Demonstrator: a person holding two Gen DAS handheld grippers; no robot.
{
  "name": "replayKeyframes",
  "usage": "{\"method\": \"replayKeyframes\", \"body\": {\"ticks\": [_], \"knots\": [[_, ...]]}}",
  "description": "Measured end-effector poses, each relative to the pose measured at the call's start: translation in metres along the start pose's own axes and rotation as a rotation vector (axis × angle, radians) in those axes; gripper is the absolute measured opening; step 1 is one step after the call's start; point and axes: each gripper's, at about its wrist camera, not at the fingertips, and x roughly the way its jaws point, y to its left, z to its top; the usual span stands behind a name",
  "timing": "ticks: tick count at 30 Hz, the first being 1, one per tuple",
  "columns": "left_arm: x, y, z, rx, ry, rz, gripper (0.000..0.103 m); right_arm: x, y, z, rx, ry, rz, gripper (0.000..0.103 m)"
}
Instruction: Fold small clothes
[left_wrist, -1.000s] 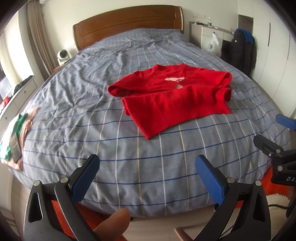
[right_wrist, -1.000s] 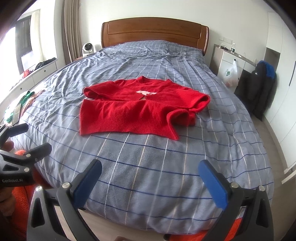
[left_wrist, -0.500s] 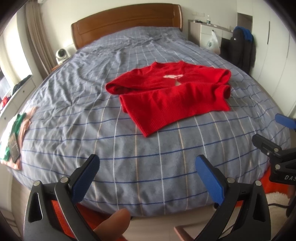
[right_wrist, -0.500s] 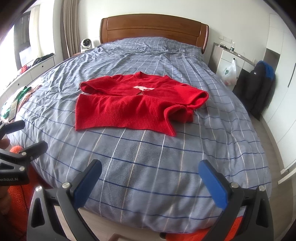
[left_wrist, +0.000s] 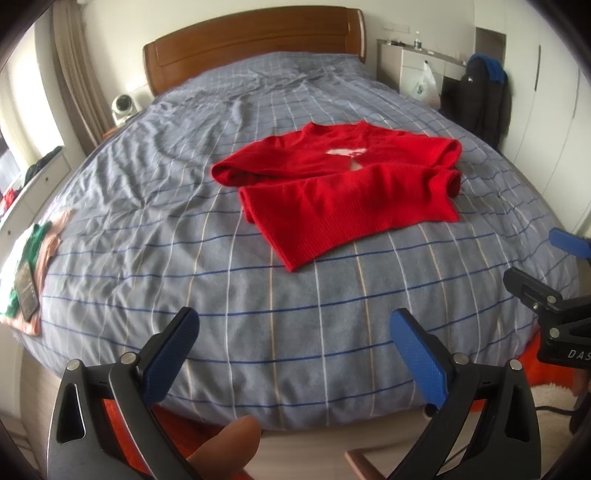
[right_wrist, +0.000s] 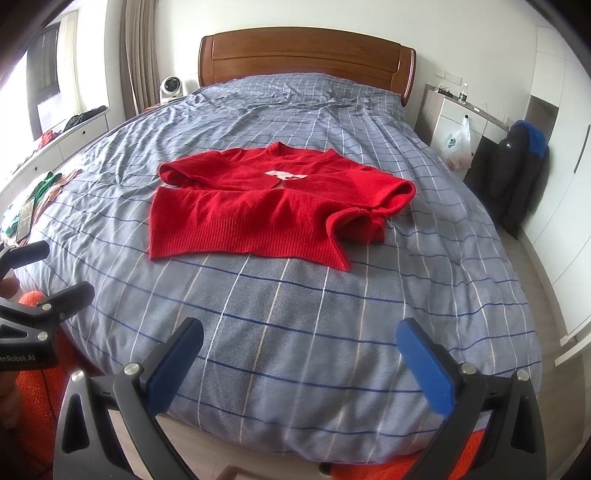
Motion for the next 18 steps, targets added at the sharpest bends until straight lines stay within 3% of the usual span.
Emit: {"method": "replayKeyframes", "body": {"ticks": [18], "knots": [[0.0022, 0.001, -0.0015, -0.008, 0.01, -0.007, 0.103, -0.0004, 0.0008, -0.0002, -0.001, 0.002, 0.002, 0.103]]}}
